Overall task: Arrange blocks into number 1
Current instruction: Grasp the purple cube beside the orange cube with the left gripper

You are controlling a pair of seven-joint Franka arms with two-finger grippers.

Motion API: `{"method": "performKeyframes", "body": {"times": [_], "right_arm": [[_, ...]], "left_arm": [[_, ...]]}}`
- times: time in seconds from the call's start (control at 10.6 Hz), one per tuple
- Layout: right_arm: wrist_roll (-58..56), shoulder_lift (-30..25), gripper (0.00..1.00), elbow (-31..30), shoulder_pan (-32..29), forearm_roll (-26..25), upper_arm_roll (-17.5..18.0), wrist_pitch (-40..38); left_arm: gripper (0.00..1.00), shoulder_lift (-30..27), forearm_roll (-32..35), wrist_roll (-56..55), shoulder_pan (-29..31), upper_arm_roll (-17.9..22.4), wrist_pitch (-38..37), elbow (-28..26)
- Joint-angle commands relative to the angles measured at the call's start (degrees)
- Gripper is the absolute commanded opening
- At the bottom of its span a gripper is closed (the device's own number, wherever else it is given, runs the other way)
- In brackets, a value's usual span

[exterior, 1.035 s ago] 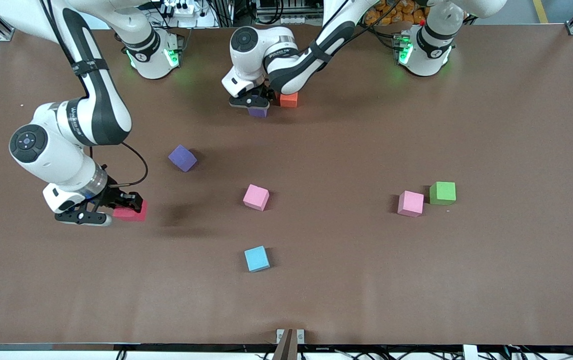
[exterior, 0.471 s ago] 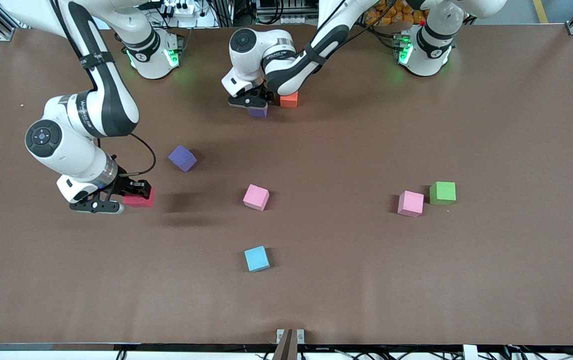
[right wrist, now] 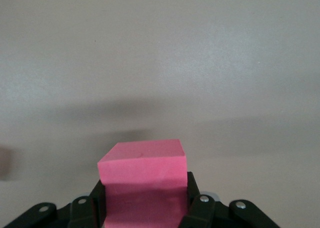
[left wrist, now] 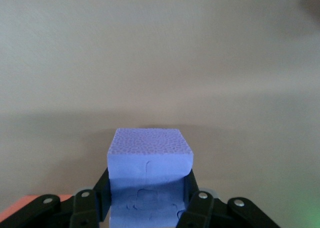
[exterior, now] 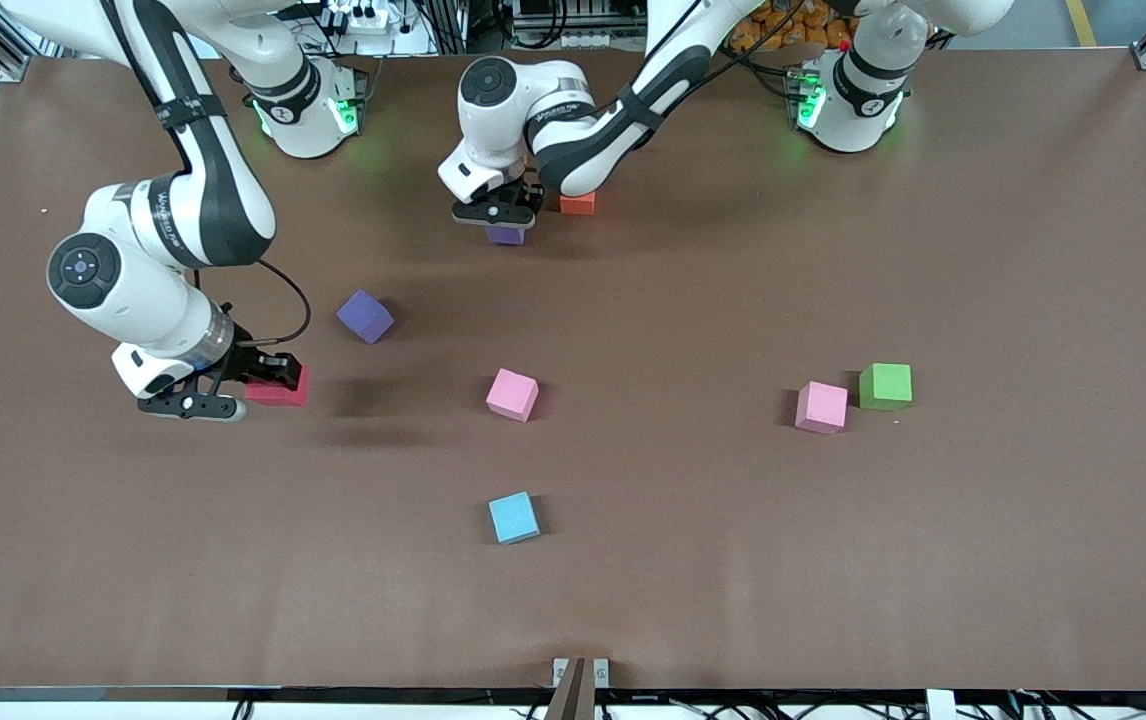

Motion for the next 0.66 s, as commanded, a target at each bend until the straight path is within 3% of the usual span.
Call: {"method": "performKeyframes", "body": {"times": [0.0,0.56], "right_arm": [[2.4,-2.0,0.43,-1.3,1.3,0.8,0.0,-0.6],[20.0,-4.0,0.43,-1.8,11.9,0.9,0.0,-3.8]], "left_arm": [[0.00,-3.3,1.6,2.2,3.9,0.0,-2.6,-2.3],[0.00,-5.9,1.8,7.3,10.7,-3.0,-2.9,-11.1]]}}
